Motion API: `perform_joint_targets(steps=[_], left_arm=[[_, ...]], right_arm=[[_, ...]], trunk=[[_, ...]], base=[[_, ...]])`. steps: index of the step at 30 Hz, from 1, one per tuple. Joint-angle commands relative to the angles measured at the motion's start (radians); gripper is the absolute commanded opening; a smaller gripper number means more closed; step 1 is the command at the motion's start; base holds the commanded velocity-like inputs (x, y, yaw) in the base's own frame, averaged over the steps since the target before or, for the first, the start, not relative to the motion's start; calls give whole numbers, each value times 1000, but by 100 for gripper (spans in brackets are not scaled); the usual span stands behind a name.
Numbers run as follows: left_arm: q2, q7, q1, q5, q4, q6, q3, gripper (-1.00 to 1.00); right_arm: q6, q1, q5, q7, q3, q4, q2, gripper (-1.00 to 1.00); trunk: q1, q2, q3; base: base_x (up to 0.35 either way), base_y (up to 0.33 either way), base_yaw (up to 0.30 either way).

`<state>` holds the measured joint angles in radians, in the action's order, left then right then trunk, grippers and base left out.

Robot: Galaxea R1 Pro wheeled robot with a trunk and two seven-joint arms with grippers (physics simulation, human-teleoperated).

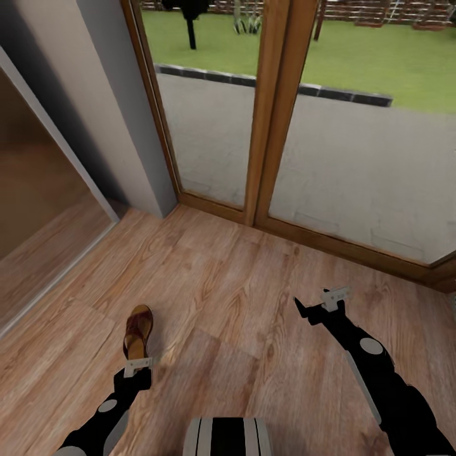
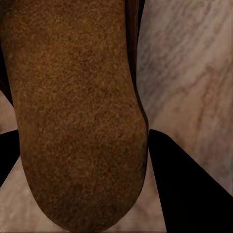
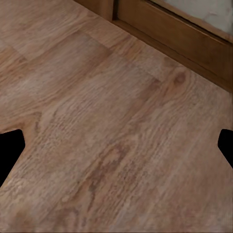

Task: Pick up the two gym shoes and the two sandals from the corridor floor and place them onto the hallstand (shoe rack) in the corridor, making sure they are on the rack and not on the floor. Arrange them so the two gym shoes are next to each other and the two sandals are next to each other.

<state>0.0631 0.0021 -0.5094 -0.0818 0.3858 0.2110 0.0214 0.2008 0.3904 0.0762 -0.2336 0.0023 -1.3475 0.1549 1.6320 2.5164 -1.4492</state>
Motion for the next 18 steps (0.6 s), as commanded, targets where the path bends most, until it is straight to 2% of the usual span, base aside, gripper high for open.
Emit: perform_joint_targets(steps=[1, 6, 9, 10, 13, 14, 17, 18], left_arm=[[2, 0, 4, -6, -1, 3, -1, -100], [8, 0, 31, -4, -1, 16, 2, -100], [17, 0, 51, -4, -2, 39, 3, -100], [22, 0, 63, -5, -2, 53, 3, -100], [27, -1, 81, -5, -2, 74, 2, -100], [29, -1, 91, -4, -2, 87, 2, -100], [30, 0, 105, -5, -2, 107, 3, -100], [31, 0, 115, -5, -2, 121, 3, -100]], right_arm=[[4, -11, 8, 1, -9, 4, 1, 100], [-29, -85, 5, 41, -63, 51, -4, 100], [-104, -128, 3, 56, -80, 111, -6, 100], [-160, -147, 2, 61, -84, 149, -7, 100], [-253, -170, 1, 65, -87, 216, -8, 100], [-313, -180, 1, 67, -89, 267, -9, 100], [-391, -189, 1, 70, -90, 352, -10, 100], [-437, -193, 0, 75, -90, 410, -10, 100]], trunk=[[-1, 0, 5], [-3, -1, 32], [-4, -2, 49], [-5, -2, 54], [-6, -3, 70], [-6, -3, 76], [-8, -4, 92], [-8, -4, 98]], base=[[0, 0, 0], [0, 0, 0], [0, 0, 0], [0, 0, 0], [0, 0, 0], [0, 0, 0], [0, 0, 0], [0, 0, 0]])
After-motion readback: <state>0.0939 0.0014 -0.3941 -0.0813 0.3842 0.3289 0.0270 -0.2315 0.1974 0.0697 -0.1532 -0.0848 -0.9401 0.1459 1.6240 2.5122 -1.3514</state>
